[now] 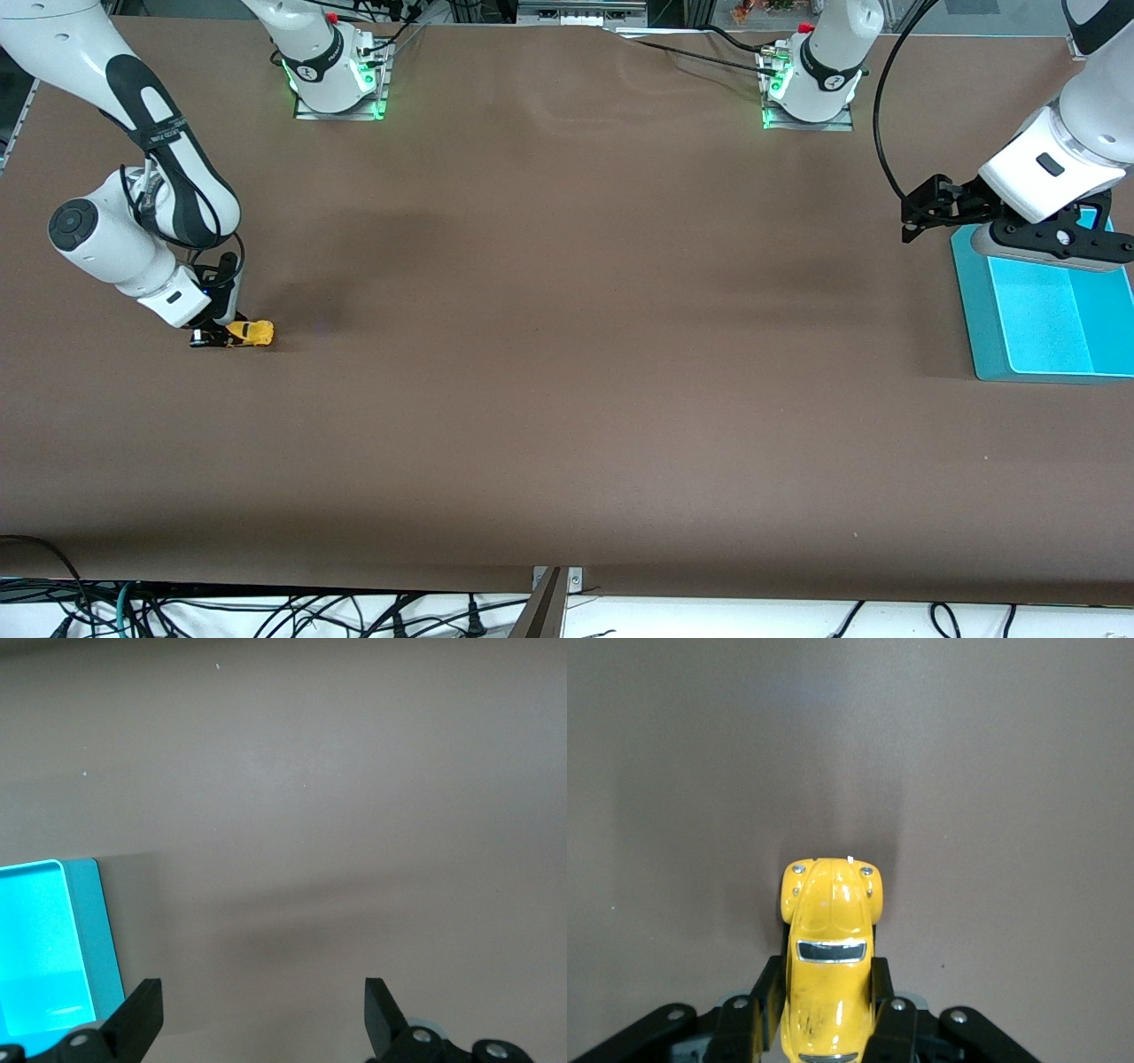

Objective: Wind and store yellow beetle car
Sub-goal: 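Open the right gripper to release the car rolling toward the cyan tray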

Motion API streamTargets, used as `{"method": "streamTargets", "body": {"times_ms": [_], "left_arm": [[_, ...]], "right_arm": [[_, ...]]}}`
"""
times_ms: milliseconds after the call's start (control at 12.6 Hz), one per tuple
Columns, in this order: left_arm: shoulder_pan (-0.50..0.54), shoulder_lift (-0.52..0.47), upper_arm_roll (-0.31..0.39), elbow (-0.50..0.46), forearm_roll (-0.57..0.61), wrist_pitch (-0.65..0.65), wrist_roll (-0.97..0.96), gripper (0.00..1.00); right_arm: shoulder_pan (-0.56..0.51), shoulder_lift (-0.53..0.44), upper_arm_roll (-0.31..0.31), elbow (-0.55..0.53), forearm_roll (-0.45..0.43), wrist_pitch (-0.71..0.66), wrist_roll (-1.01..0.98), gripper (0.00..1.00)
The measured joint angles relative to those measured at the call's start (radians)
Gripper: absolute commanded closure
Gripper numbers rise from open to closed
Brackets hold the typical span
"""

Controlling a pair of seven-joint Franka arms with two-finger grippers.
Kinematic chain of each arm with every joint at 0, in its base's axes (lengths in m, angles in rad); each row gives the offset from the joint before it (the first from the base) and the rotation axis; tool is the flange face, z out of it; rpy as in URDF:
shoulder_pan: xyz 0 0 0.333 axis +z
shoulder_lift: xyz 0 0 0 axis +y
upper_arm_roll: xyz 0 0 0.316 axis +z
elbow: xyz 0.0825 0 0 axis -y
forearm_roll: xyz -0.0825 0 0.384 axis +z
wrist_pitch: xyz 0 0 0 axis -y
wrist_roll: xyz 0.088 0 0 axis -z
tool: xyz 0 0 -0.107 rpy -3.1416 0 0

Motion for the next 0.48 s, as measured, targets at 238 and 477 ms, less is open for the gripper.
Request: {"method": "streamTargets", "body": {"times_ms": [238, 477], "left_arm": [[0.0, 0.0, 0.0, 0.0, 0.0, 0.0, 0.0, 0.0], [0.0, 0.0, 0.001, 0.0, 0.0, -0.004, 0.0, 0.0]], "right_arm": [[0.0, 0.002, 0.005, 0.008, 0.0, -0.02, 0.0, 0.0], [0.001, 0.005, 0.032, 0.048, 0.0, -0.112, 0.013, 0.0]]}}
